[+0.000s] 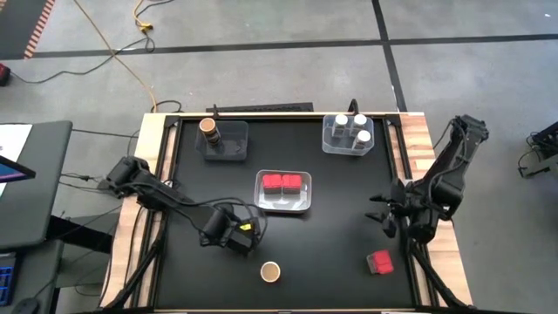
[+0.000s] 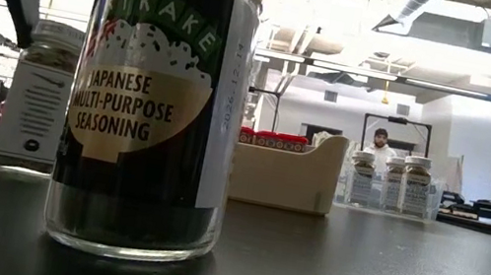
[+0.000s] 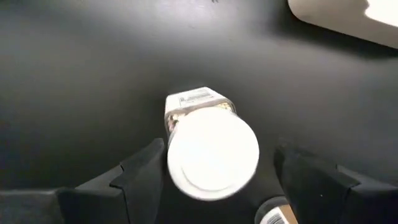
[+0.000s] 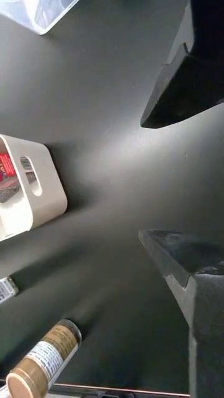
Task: Sort spices by type
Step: Put the white seasoning bottle into the transparent bin
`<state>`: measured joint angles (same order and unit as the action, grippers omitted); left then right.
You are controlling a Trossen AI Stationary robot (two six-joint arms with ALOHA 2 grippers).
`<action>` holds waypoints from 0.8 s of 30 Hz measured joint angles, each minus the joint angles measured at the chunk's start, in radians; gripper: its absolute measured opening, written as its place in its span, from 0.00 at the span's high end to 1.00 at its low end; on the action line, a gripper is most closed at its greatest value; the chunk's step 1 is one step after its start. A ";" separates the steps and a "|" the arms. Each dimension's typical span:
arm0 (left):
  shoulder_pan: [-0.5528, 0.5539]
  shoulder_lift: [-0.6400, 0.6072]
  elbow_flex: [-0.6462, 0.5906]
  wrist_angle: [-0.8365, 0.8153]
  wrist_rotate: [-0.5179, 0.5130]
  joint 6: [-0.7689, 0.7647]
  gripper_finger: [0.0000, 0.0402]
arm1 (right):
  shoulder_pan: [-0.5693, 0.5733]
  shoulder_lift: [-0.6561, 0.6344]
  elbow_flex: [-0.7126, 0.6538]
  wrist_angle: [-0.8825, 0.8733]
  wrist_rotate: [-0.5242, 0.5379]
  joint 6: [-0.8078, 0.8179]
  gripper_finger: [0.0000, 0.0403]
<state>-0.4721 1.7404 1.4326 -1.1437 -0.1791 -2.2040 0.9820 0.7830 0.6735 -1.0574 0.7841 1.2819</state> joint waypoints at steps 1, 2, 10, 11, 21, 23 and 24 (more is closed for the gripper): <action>0.002 0.006 0.000 0.001 0.000 0.000 0.31 | 0.000 0.000 0.000 0.002 0.000 0.000 0.24; 0.002 0.012 0.000 0.000 0.000 0.001 0.31 | 0.000 0.000 0.000 0.006 0.000 0.000 0.24; 0.011 0.040 0.000 0.016 0.031 -0.021 0.31 | -0.002 0.001 0.000 0.018 0.000 -0.001 0.24; 0.015 0.043 0.000 0.022 0.040 -0.027 0.31 | -0.002 0.001 0.000 0.019 0.000 0.000 0.24; 0.037 0.091 0.000 0.045 0.130 -0.055 0.31 | -0.001 0.002 0.000 0.026 -0.001 0.000 0.24; 0.037 0.099 -0.001 0.059 0.130 -0.056 0.31 | -0.001 0.001 0.000 0.028 0.000 0.000 0.24; 0.038 0.096 -0.001 0.065 0.128 -0.054 0.31 | -0.001 0.001 0.000 0.027 -0.001 0.000 0.24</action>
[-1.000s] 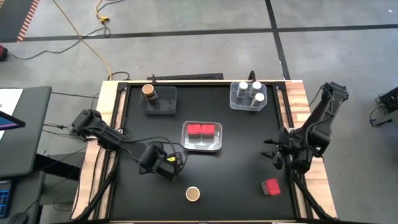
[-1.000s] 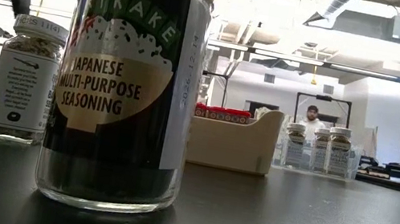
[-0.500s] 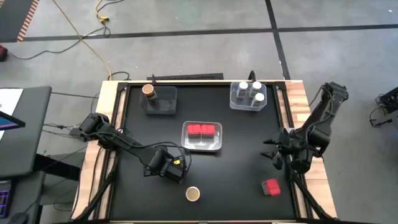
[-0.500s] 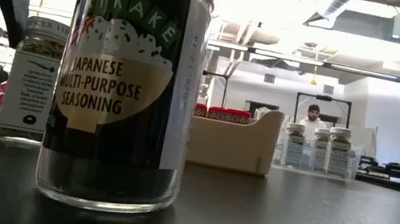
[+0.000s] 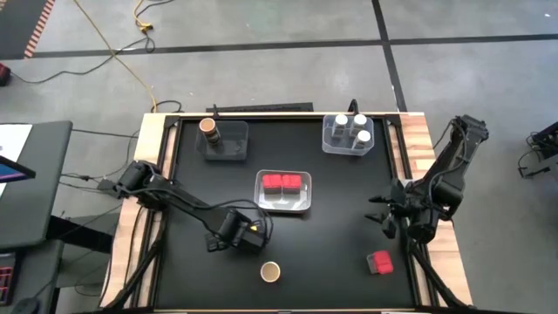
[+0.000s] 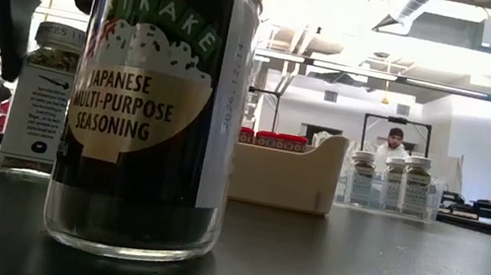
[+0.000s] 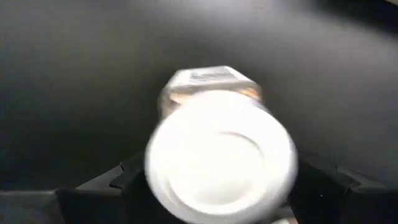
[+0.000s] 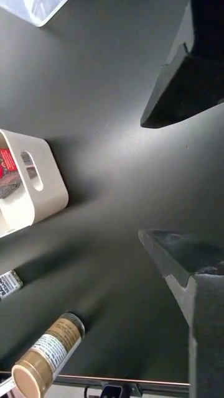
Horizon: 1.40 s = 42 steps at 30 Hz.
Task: Sort spices by type
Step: Put the white seasoning bottle into the transparent bin
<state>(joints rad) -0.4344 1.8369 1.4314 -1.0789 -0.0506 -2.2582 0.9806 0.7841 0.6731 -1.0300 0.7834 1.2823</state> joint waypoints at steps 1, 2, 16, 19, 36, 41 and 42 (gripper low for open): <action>0.001 -0.003 0.001 0.003 -0.002 0.000 0.31 | 0.000 0.000 0.000 -0.001 0.000 0.000 0.24; 0.002 -0.004 0.002 -0.002 -0.003 -0.002 0.31 | 0.000 0.000 0.000 -0.001 0.000 0.000 0.24; 0.005 -0.002 0.002 -0.029 -0.004 0.019 0.52 | 0.000 0.000 0.000 -0.017 0.000 -0.009 0.24; 0.005 -0.002 0.002 -0.035 0.020 0.117 0.52 | 0.000 0.000 0.000 -0.023 0.000 -0.008 0.24; 0.054 -0.142 0.089 -0.247 -0.145 0.457 0.52 | -0.073 0.001 0.000 -0.062 0.000 -0.009 0.24; 0.151 -0.280 0.147 -0.324 -0.370 0.683 0.52 | -0.143 0.000 0.000 -0.070 0.001 -0.011 0.24; 0.181 -0.306 0.159 -0.309 -0.425 0.793 0.52 | -0.159 -0.001 0.000 -0.070 0.001 -0.011 0.24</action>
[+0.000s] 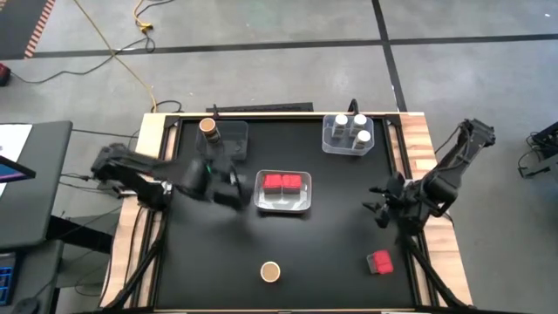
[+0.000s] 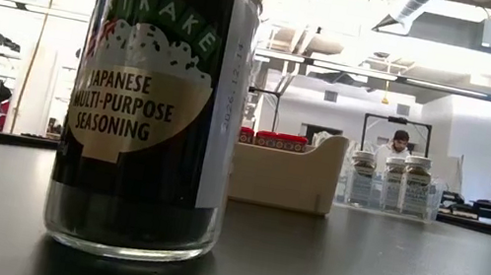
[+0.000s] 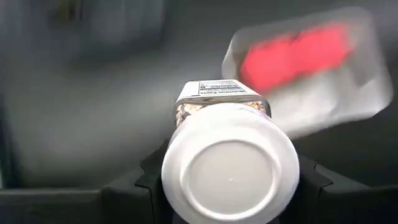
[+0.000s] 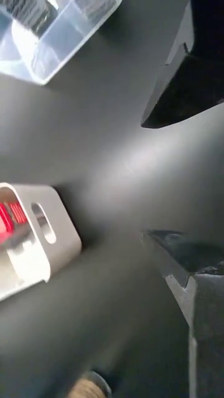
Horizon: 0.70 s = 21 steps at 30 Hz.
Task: Sort spices by type
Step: Put the white seasoning bottle into the transparent bin
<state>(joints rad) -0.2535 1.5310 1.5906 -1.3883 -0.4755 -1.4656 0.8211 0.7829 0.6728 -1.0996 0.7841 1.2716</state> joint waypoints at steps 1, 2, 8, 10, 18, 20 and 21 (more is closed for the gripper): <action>0.033 -0.019 0.014 0.035 -0.049 0.133 0.52 | -0.017 -0.003 0.000 0.000 0.000 0.000 0.24; 0.070 -0.039 0.028 0.089 -0.082 0.278 0.52 | -0.036 -0.007 0.000 0.001 0.000 0.000 0.24; 0.354 -0.056 0.112 0.504 0.053 1.075 0.51 | -0.200 -0.034 0.000 0.020 0.000 0.003 0.24; 0.447 -0.018 0.149 0.590 0.159 1.252 0.51 | -0.256 -0.037 0.000 0.039 0.001 0.003 0.24; 0.667 0.276 0.425 0.668 0.533 1.694 0.51 | -0.392 -0.036 0.000 0.043 0.000 0.003 0.24; 0.688 0.366 0.517 0.662 0.605 1.748 0.51 | -0.404 -0.037 0.000 0.052 -0.001 0.003 0.24; 0.696 0.407 0.566 0.658 0.633 1.771 0.51 | -0.409 -0.036 0.000 0.059 -0.003 0.005 0.24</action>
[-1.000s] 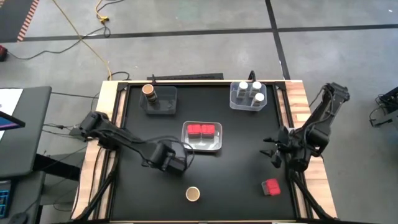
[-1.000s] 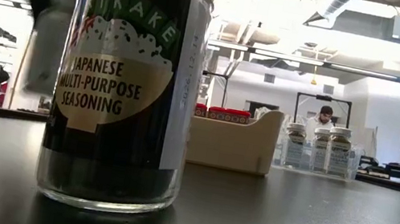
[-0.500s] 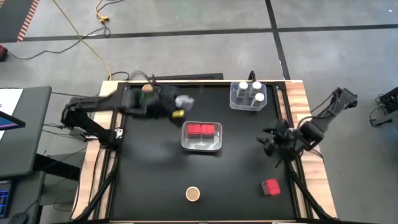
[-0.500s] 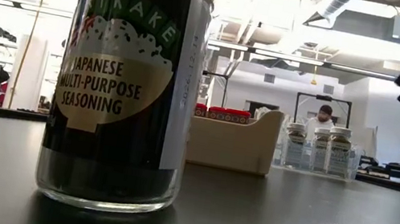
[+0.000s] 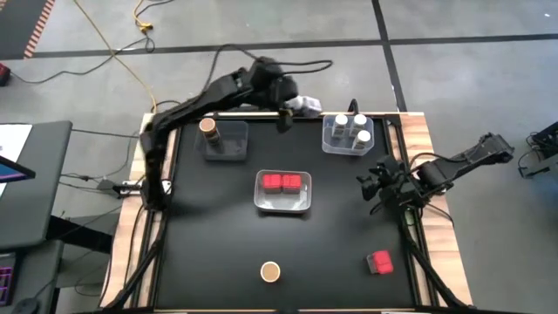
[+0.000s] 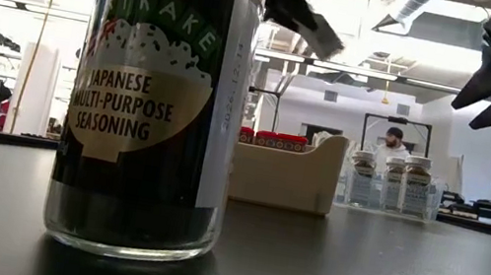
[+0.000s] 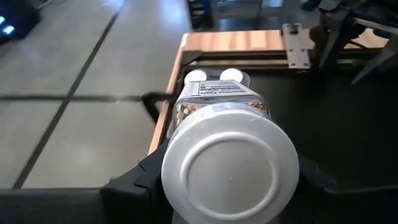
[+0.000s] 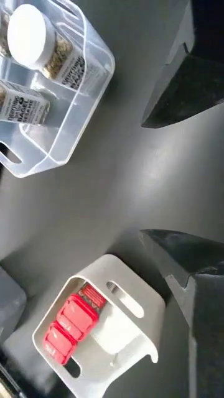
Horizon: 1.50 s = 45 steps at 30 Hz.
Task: Sort spices by type
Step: Put the white seasoning bottle into the transparent bin
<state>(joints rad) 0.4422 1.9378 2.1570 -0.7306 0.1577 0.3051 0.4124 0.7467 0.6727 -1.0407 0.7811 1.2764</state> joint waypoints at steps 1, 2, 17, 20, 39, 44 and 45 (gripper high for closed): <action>0.004 0.041 0.048 -0.010 0.024 0.020 0.51 | -0.005 0.000 0.000 0.007 -0.003 0.008 0.24; 0.006 0.084 0.101 -0.027 0.049 0.039 0.51 | -0.007 0.000 0.000 0.014 -0.004 0.021 0.24; -0.081 0.323 0.153 -0.160 0.104 0.125 0.51 | -0.017 0.000 0.000 0.033 -0.025 0.112 0.24; -0.098 0.323 0.154 -0.190 -0.007 0.154 0.51 | -0.017 0.000 0.000 0.033 -0.025 0.112 0.24; -0.027 0.324 -0.013 -0.386 -0.092 0.152 0.51 | -0.017 0.000 0.000 0.032 -0.025 0.112 0.24; -0.026 0.323 -0.060 -0.354 -0.095 0.121 0.51 | -0.017 0.000 0.000 0.032 -0.025 0.112 0.24; -0.026 0.324 -0.060 -0.350 -0.095 0.110 0.51 | -0.017 0.000 0.000 0.032 -0.025 0.112 0.24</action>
<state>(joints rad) 0.4160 2.2620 2.0972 -1.0802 0.0624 0.4154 0.3958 0.7465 0.6727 -1.0084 0.7565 1.3884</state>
